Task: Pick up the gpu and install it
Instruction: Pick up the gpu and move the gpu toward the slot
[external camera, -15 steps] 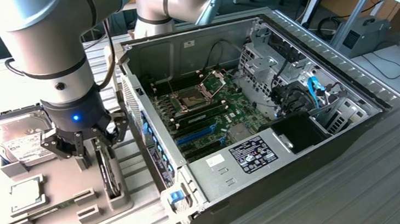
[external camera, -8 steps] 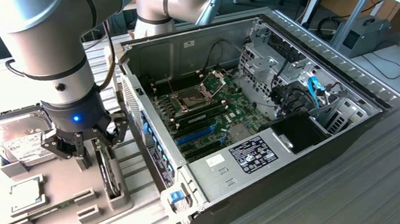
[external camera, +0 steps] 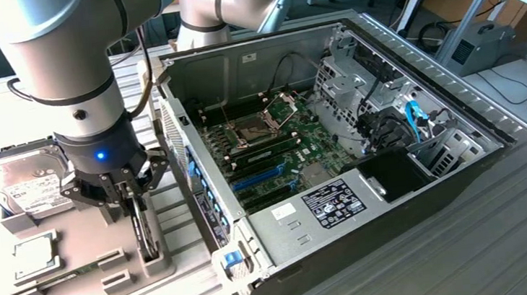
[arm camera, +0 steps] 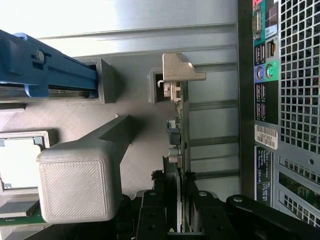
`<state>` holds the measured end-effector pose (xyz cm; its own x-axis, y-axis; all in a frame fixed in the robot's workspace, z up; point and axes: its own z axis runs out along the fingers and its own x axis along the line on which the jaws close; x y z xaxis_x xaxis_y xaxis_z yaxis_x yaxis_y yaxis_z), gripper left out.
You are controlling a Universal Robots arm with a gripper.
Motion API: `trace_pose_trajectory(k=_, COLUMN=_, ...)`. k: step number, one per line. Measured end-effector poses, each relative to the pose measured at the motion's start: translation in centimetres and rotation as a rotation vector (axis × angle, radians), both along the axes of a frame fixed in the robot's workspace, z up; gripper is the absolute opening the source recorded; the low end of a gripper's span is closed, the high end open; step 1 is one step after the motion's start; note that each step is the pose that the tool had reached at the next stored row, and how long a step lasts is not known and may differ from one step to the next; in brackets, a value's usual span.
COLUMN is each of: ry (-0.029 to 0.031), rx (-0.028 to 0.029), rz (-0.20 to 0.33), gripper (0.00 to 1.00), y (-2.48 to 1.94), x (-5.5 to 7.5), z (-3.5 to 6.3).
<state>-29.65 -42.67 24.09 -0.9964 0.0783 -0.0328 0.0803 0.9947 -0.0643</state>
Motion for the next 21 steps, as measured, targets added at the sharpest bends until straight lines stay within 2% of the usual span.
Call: trace_pose_trajectory(k=21, ry=-0.0001, rx=0.0000, rz=0.000, gripper=0.26, y=0.00, x=0.00, z=0.03)
